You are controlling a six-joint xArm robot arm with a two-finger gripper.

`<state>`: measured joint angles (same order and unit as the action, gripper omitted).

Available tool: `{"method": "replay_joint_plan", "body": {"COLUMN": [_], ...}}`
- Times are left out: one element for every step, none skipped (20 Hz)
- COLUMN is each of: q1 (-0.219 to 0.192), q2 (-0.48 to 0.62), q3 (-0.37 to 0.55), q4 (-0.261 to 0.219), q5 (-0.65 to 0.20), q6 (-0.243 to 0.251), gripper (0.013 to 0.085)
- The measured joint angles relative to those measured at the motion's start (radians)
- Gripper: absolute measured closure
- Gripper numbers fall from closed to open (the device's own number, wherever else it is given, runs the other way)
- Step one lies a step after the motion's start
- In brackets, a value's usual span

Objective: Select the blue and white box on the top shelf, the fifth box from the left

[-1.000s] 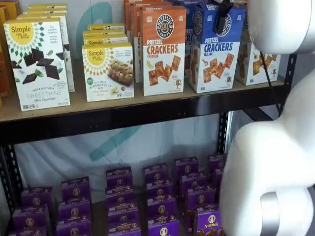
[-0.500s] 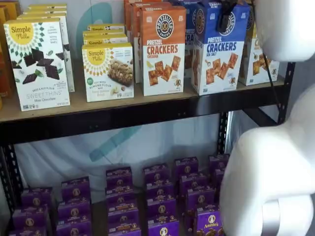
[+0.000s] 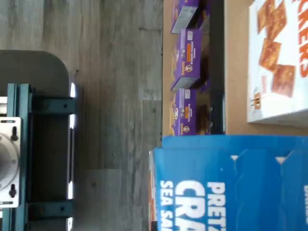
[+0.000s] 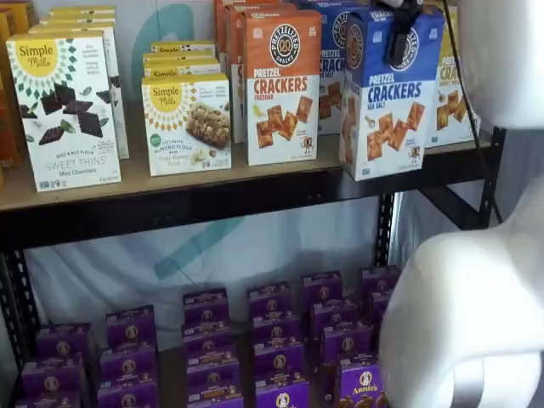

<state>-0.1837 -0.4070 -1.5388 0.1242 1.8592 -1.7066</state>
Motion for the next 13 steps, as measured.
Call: {"method": "replay_joint_plan", "body": {"q1": [-0.001,-0.002,-0.003,-0.005,-0.006,-0.007,-0.008,-0.009,-0.01,-0.012,-0.013,-0.015,-0.017], "q2": [-0.012,-0.022,-0.031,-0.041,-0.049,-0.058,-0.065,-0.072,-0.08,-0.087,-0.093,-0.097,-0.101], "q3": [0.014,0.027,0.039,0.051,0.063,0.075,0.086,0.096,0.109,0.119,0.127,0.135,0.141], "q4": [-0.004,-0.007,-0.01,-0.013,-0.016,-0.018,-0.019,-0.02,-0.02,-0.02,-0.02,-0.017,-0.015], "q5": [0.0,-0.001,-0.002,-0.003,-0.005,-0.006,-0.008,-0.01,-0.012,-0.014,-0.017,-0.018,-0.018], "q6": [-0.003,-0.005,-0.008,-0.01,-0.012,-0.014,-0.016,-0.018,-0.02,-0.021,-0.022,-0.024,-0.025], "gripper": [0.045,0.045,0.045,0.045,0.045,0.045,0.045,0.045,0.045,0.045,0.045,0.045,0.045]}}
